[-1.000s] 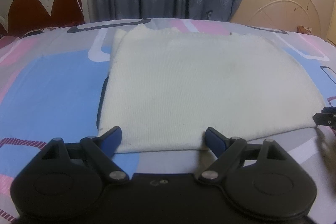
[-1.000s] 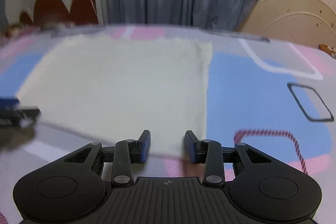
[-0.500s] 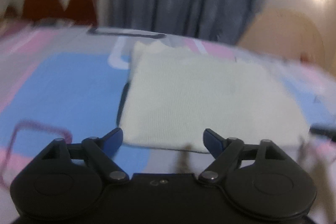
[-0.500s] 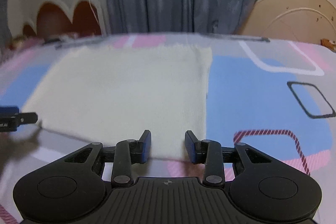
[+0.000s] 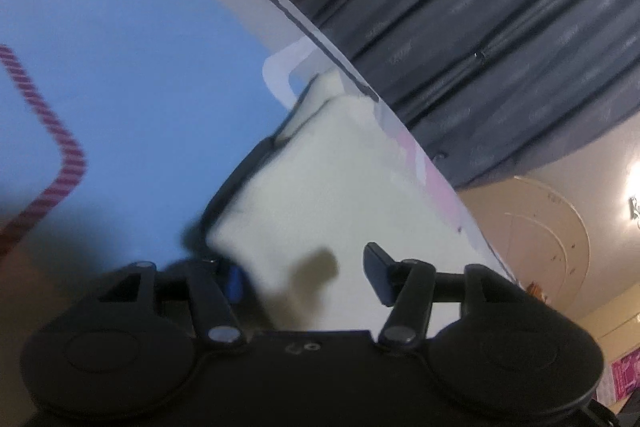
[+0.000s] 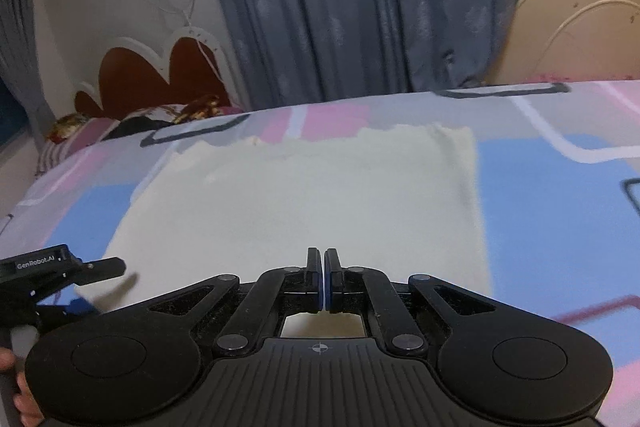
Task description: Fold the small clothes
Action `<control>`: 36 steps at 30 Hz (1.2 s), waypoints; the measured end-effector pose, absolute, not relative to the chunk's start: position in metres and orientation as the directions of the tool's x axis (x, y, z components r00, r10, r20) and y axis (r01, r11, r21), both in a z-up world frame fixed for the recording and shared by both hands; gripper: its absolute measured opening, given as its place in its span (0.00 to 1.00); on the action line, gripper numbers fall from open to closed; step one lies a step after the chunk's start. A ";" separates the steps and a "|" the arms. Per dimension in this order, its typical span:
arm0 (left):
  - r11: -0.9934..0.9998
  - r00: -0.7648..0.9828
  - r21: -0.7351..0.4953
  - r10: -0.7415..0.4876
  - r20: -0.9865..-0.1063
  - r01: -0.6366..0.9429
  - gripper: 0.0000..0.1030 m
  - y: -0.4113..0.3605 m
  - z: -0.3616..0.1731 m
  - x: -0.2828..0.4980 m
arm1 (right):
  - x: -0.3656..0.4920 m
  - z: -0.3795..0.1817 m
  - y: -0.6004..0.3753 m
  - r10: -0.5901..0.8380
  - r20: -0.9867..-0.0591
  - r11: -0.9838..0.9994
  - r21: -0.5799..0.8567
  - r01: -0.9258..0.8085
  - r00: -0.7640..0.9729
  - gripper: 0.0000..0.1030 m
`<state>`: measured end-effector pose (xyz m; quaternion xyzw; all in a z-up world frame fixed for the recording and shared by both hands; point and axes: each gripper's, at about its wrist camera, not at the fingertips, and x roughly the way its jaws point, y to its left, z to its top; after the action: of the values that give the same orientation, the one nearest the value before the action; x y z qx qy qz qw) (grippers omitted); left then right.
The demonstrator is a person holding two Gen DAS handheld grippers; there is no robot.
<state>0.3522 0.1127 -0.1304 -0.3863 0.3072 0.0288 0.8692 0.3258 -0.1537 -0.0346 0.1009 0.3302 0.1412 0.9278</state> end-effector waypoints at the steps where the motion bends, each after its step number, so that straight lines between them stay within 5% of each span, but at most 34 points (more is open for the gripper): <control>1: 0.709 0.807 -0.638 -0.169 -0.566 -0.300 0.41 0.111 -0.131 0.358 | 0.334 -0.037 -0.150 0.338 -0.585 0.936 0.287 -0.202 0.737 0.02; 3: 0.728 0.798 -0.603 -0.131 -0.588 -0.325 0.19 0.107 -0.130 0.367 | 0.350 -0.041 -0.139 0.365 -0.582 0.926 0.305 -0.221 0.726 0.02; 5: 0.738 0.792 -0.590 -0.127 -0.597 -0.327 0.06 0.107 -0.131 0.373 | 0.363 -0.045 -0.131 0.376 -0.583 0.923 0.307 -0.234 0.720 0.02; 11: 0.734 0.863 -0.642 -0.158 -0.479 -0.222 0.06 0.112 -0.111 0.348 | 0.390 -0.059 -0.115 0.405 -0.580 0.912 0.308 -0.270 0.707 0.02; 14: 0.733 0.797 -0.611 -0.159 -0.582 -0.299 0.26 0.118 -0.132 0.361 | 0.397 -0.074 -0.109 0.391 -0.617 0.920 0.285 -0.269 0.683 0.02; 17: 0.684 0.829 -0.677 -0.191 -0.526 -0.272 0.37 0.125 -0.136 0.361 | 0.396 -0.072 -0.114 0.398 -0.613 0.916 0.310 -0.255 0.683 0.02; 19: 0.699 0.822 -0.655 -0.171 -0.543 -0.287 0.25 0.121 -0.132 0.365 | 0.393 -0.074 -0.115 0.402 -0.606 0.913 0.318 -0.254 0.686 0.02; 20: 0.705 0.817 -0.648 -0.170 -0.550 -0.289 0.06 0.119 -0.129 0.367 | 0.393 -0.074 -0.119 0.406 -0.603 0.911 0.324 -0.254 0.687 0.02; 28: 0.888 0.840 -0.458 -0.277 -0.466 0.039 0.06 0.037 -0.051 0.377 | 0.372 -0.051 -0.188 0.353 -0.521 0.890 0.443 -0.107 0.777 0.02; 36: 0.900 0.718 -0.321 -0.429 -0.548 0.293 0.09 -0.101 -0.057 0.391 | 0.330 -0.031 -0.285 0.245 -0.469 0.858 0.513 0.036 0.849 0.02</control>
<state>0.3907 -0.1012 -0.0565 -0.1063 0.3205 -0.1962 0.9206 0.3295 -0.2849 -0.0306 0.2608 0.2691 0.0564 0.9254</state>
